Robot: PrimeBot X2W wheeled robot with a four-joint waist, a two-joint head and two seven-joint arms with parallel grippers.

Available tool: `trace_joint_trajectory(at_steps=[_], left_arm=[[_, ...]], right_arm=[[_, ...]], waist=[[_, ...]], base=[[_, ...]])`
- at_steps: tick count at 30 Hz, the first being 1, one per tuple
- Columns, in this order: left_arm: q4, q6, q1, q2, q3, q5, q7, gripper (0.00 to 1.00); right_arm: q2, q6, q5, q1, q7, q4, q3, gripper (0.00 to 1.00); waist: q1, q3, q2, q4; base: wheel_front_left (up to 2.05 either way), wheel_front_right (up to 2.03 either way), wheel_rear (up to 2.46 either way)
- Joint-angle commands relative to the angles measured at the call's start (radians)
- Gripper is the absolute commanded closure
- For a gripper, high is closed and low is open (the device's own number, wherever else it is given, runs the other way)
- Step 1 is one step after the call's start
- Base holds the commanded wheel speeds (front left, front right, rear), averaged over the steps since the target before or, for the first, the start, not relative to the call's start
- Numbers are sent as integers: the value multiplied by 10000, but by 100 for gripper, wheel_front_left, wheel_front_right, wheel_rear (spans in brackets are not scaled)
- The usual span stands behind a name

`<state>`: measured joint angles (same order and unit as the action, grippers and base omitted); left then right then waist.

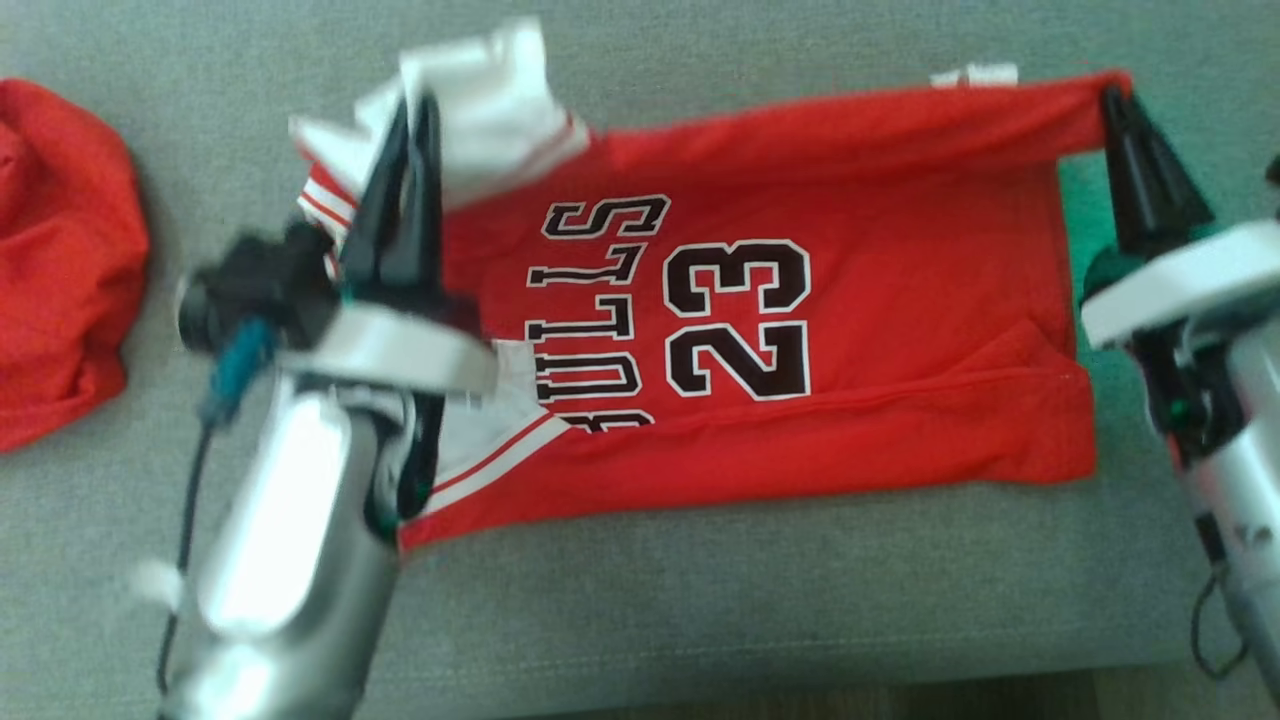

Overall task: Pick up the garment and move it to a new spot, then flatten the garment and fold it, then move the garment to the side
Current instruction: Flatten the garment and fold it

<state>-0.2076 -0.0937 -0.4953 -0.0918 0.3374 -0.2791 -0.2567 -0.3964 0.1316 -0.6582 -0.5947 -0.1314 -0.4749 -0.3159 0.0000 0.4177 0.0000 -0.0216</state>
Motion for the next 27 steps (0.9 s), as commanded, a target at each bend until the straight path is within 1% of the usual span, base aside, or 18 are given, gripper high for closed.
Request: trace_joint_trajectory(at_steps=[1,6,9,16,21,22,23,24,27], left_arm=[[511,-68,168,-292,-373,122,-51,100],[1168,-231,1555,-286,-302,163,-51,100],[1273,-301,2208,-230,-187,139,-51,100],[794,-360,3026,-10,-45,-197,-51,100],[309,-232,3217,62,-65,-487,-51,100],[197,-213,3268,71,-65,-553,-47,100],[89,-205,3312,79,-62,-608,-27,68],[-67,-181,3373,89,-49,-688,-17,0],[-239,-260,3466,43,-100,-712,-11,0]], right_arm=[[-126,-9,74,340,55,392,29,100],[94,-9,339,1314,317,923,330,100],[285,-9,518,1862,485,1213,527,100],[737,-9,966,2894,778,1784,935,100],[1024,-9,1336,3535,966,2118,1228,100],[1078,-9,1418,3662,1028,2167,1272,84],[1134,-9,1486,3784,1082,2226,1325,56],[1213,-9,1717,4021,1138,2339,1474,0],[1368,-9,2021,4393,1152,2643,1664,0]], waist=[[0,-75,0,-14],[0,-292,0,-49],[0,-398,0,-42],[0,-530,0,-24],[0,-681,0,-33],[0,-728,0,-50],[0,-761,0,-60],[0,-841,0,-72],[0,-972,0,-105]], base=[[0,0,0],[0,0,0],[0,0,0],[0,0,0],[0,0,0],[0,0,0],[0,0,0],[0,0,0],[0,0,0]])
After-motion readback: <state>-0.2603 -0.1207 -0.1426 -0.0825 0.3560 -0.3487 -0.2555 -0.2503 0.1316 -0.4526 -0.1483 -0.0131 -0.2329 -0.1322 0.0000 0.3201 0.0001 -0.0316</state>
